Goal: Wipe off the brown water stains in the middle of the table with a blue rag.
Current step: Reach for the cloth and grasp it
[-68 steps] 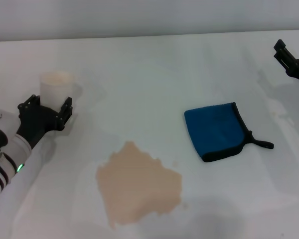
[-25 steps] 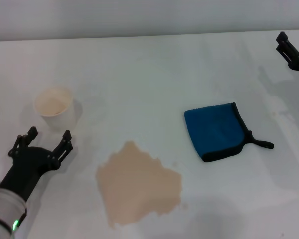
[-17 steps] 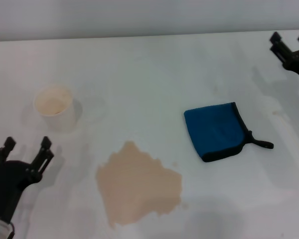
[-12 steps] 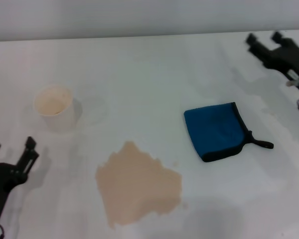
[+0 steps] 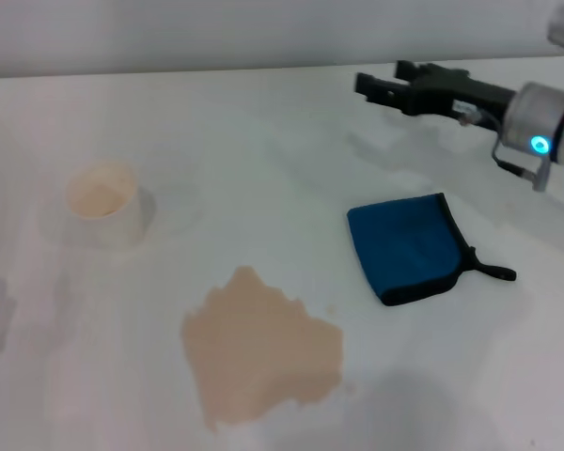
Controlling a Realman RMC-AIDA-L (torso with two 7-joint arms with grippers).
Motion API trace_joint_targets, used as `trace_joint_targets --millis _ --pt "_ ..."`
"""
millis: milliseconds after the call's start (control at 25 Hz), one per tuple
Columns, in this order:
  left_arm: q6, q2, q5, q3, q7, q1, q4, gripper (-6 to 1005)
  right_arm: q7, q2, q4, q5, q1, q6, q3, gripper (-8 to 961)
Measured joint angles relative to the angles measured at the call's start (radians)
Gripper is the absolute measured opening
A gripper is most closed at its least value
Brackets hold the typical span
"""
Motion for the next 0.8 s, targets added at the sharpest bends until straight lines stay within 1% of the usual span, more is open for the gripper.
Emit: trace_joint_targets --millis 120,200,320,400,480,520,560,680,800 --pt "0.009 0.001 -0.006 0.0 -0.003 0.0 -0.013 893 0.114 -0.005 -0.091 -0.105 0.007 0.004 -0.037 857" --pt "0.014 0.001 -0.009 0.0 -0.004 -0.003 -0.021 893 0.238 -0.009 -0.165 -0.231 0.011 0.01 -0.053 854" --pt "0.016 0.001 -0.009 0.0 -0.004 -0.012 -0.024 893 0.477 -0.009 -0.298 -0.478 0.017 0.035 -0.057 853" --pt "0.016 0.001 -0.009 0.0 -0.004 -0.022 -0.027 893 0.678 -0.007 -0.407 -0.701 0.027 0.078 -0.057 853" --pt "0.012 0.001 -0.009 -0.001 -0.004 -0.031 -0.029 893 0.82 -0.001 -0.519 -0.875 0.033 0.141 -0.06 854" --pt "0.009 0.001 -0.009 -0.001 -0.004 -0.04 -0.031 893 0.914 0.003 -0.624 -0.99 0.037 0.212 -0.08 853" --pt "0.009 0.001 -0.009 -0.001 -0.004 -0.04 -0.031 892 0.914 0.003 -0.624 -0.99 0.037 0.212 -0.08 853" --pt "0.008 0.001 -0.009 -0.002 -0.005 -0.053 -0.037 892 1.028 0.001 -0.732 -1.1 0.059 0.323 -0.135 851" --pt "0.005 0.001 -0.009 -0.002 -0.005 -0.061 -0.038 892 1.118 0.003 -0.782 -1.205 0.093 0.408 -0.198 849"
